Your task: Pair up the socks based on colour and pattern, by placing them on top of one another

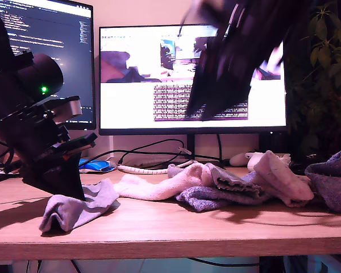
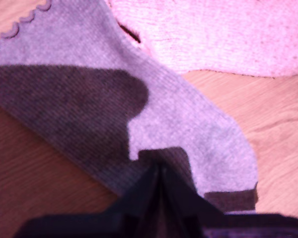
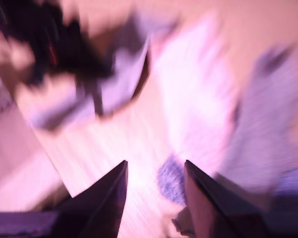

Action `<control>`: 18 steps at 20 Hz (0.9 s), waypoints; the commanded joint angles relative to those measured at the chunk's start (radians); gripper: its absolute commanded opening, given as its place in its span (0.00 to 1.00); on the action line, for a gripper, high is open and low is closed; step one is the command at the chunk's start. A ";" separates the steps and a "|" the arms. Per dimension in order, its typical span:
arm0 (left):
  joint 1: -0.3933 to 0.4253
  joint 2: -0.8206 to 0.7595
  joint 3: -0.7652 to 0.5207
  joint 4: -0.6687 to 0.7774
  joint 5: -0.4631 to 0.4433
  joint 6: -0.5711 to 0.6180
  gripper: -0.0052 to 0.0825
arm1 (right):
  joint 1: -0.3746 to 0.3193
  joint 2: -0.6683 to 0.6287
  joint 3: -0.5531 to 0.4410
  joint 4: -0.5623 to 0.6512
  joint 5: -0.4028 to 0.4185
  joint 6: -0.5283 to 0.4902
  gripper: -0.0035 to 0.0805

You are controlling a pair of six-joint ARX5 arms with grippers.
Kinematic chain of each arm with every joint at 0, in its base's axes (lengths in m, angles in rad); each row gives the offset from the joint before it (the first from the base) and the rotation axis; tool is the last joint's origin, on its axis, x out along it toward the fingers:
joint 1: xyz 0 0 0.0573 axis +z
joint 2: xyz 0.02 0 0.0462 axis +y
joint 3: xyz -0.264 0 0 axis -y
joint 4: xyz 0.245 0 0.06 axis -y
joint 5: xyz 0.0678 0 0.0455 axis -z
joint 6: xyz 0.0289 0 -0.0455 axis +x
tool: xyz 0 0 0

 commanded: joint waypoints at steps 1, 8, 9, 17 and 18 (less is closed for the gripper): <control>-0.001 0.022 -0.025 0.002 -0.002 0.001 0.04 | 0.017 0.042 0.027 0.018 0.007 -0.039 0.42; -0.001 0.022 -0.025 0.008 -0.002 0.000 0.04 | 0.074 0.169 0.098 0.039 0.074 -0.295 0.42; -0.001 0.022 -0.025 0.008 -0.002 0.000 0.04 | 0.077 0.185 0.100 0.038 0.091 -0.313 0.42; -0.001 0.022 -0.025 0.008 -0.002 0.000 0.04 | 0.089 0.251 0.109 0.084 0.180 -0.340 0.03; -0.001 0.022 -0.025 0.008 -0.002 0.000 0.04 | 0.089 0.251 0.122 0.082 0.180 -0.319 0.03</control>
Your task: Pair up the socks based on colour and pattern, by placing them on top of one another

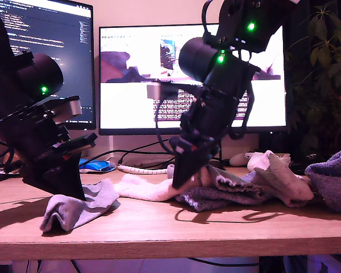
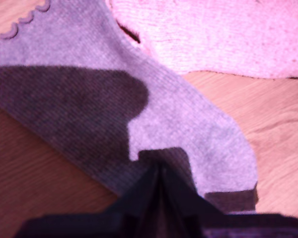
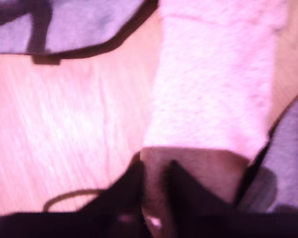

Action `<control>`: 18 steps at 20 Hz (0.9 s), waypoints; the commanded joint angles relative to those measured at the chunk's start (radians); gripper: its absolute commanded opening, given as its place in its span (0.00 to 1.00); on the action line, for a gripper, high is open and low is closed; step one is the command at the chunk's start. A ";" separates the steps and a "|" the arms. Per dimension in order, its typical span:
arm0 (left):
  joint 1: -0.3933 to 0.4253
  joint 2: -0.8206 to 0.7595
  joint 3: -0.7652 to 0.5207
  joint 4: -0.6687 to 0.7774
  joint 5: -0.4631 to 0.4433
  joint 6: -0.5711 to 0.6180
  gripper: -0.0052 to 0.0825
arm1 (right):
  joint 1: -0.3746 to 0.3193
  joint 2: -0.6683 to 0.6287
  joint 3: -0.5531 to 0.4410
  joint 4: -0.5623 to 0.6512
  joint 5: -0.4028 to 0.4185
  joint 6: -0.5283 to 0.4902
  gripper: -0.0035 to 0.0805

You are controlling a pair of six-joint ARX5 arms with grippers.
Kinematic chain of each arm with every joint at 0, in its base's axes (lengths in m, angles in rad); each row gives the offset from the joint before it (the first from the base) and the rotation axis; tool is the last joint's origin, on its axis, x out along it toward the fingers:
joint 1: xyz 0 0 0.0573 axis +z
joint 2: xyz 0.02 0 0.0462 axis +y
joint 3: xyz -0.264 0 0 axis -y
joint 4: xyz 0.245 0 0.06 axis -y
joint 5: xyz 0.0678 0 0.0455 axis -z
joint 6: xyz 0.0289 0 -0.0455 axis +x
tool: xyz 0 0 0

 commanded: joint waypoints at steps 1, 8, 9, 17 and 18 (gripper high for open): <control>-0.001 0.022 -0.024 0.003 -0.002 0.000 0.04 | 0.005 -0.010 0.029 0.005 -0.001 0.043 0.03; -0.001 0.022 -0.024 0.002 -0.002 0.000 0.04 | 0.006 -0.035 0.229 -0.165 -0.004 0.119 0.03; -0.001 0.022 -0.024 0.002 -0.002 0.000 0.04 | 0.006 -0.036 0.259 -0.192 -0.004 0.135 0.03; -0.001 0.022 -0.024 -0.004 -0.002 0.000 0.04 | -0.049 -0.085 0.349 -0.321 0.171 0.300 0.03; -0.001 0.022 -0.024 -0.004 -0.002 0.000 0.04 | -0.073 -0.102 0.349 -0.336 0.207 0.325 0.03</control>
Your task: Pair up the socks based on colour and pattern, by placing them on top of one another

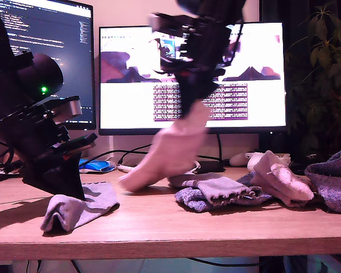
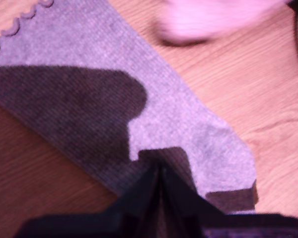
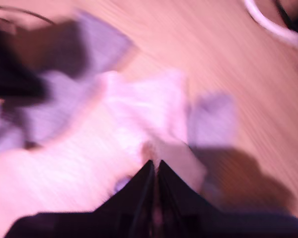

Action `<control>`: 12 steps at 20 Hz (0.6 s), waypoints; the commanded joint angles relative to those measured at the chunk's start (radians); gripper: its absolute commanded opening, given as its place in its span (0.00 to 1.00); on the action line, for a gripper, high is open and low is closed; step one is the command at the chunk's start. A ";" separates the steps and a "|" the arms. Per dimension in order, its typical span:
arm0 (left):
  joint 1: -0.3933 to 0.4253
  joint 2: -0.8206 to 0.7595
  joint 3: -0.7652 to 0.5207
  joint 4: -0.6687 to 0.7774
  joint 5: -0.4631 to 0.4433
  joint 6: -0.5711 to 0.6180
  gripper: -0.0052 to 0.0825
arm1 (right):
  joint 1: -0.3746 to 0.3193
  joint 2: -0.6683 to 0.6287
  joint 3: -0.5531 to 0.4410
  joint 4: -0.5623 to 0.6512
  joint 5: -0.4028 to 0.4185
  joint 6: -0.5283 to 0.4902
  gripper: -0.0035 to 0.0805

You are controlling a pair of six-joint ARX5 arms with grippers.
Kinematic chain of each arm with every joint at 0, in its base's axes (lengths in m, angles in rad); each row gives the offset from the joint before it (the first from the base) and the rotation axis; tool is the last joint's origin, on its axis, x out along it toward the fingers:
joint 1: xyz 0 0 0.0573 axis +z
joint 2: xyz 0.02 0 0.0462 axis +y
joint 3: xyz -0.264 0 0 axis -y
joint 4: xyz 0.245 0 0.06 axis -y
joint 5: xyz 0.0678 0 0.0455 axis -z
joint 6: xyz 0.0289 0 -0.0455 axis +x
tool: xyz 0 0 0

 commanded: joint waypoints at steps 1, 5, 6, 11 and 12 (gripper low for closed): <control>-0.001 0.022 -0.024 -0.002 -0.002 0.000 0.04 | -0.053 -0.070 0.002 -0.018 0.048 0.042 0.03; -0.001 0.022 -0.024 0.018 0.014 0.001 0.04 | -0.162 -0.171 0.002 -0.056 0.102 0.093 0.03; -0.003 0.022 -0.024 0.032 0.021 0.002 0.04 | -0.188 -0.193 0.002 -0.066 0.136 0.093 0.03; -0.041 0.022 -0.024 0.093 0.060 0.002 0.03 | -0.295 -0.268 0.002 -0.157 0.211 0.098 0.03; -0.052 0.022 -0.024 0.103 0.058 0.002 0.03 | -0.302 -0.272 0.002 -0.166 0.225 0.111 0.03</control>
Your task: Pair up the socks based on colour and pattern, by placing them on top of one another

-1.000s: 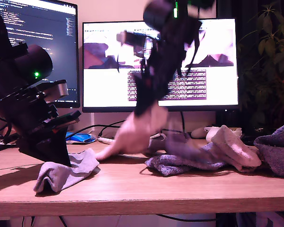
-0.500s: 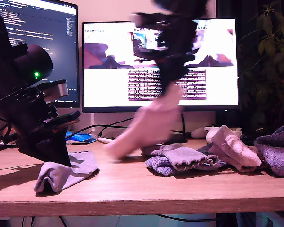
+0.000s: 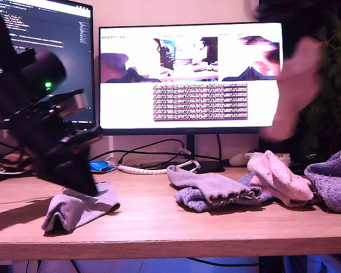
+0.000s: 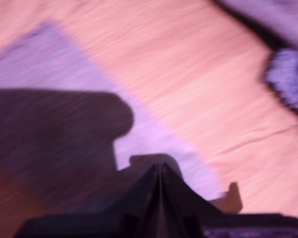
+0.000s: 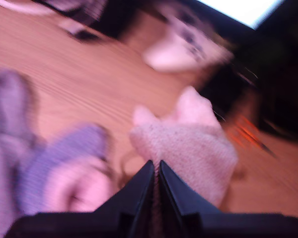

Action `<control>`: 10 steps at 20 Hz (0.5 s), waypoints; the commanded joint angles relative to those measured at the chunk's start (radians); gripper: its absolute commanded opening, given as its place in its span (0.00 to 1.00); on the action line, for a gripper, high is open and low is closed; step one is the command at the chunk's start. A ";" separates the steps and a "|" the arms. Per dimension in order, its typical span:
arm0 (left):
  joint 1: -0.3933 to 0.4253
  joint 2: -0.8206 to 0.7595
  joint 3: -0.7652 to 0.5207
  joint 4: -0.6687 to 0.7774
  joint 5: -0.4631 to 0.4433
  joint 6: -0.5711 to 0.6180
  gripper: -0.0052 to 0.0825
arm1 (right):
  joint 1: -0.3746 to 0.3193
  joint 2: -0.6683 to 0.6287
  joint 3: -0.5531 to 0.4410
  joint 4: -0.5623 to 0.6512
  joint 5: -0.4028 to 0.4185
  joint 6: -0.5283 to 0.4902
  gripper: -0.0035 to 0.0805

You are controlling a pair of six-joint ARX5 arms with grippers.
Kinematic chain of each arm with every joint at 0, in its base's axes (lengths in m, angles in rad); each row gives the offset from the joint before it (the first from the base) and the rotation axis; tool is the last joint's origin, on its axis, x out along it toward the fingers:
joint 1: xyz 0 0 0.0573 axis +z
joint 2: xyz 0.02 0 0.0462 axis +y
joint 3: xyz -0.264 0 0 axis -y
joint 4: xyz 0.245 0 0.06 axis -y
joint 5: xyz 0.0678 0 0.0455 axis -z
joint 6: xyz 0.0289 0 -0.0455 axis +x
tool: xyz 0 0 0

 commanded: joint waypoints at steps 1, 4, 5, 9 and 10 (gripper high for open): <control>-0.021 0.022 -0.024 0.017 -0.015 0.002 0.03 | -0.005 0.006 0.002 -0.007 0.008 0.020 0.03; -0.035 0.022 -0.024 0.020 -0.172 0.001 0.04 | -0.005 0.006 0.002 -0.017 0.001 0.019 0.03; -0.035 0.022 -0.024 0.018 -0.212 -0.001 0.04 | -0.005 0.006 0.002 -0.014 0.001 0.019 0.03; -0.035 0.038 -0.024 0.013 -0.277 -0.035 0.03 | -0.005 0.006 0.002 -0.023 0.001 0.019 0.03; -0.039 0.055 -0.024 0.012 -0.276 -0.037 0.03 | -0.005 0.006 0.002 -0.023 0.001 0.019 0.03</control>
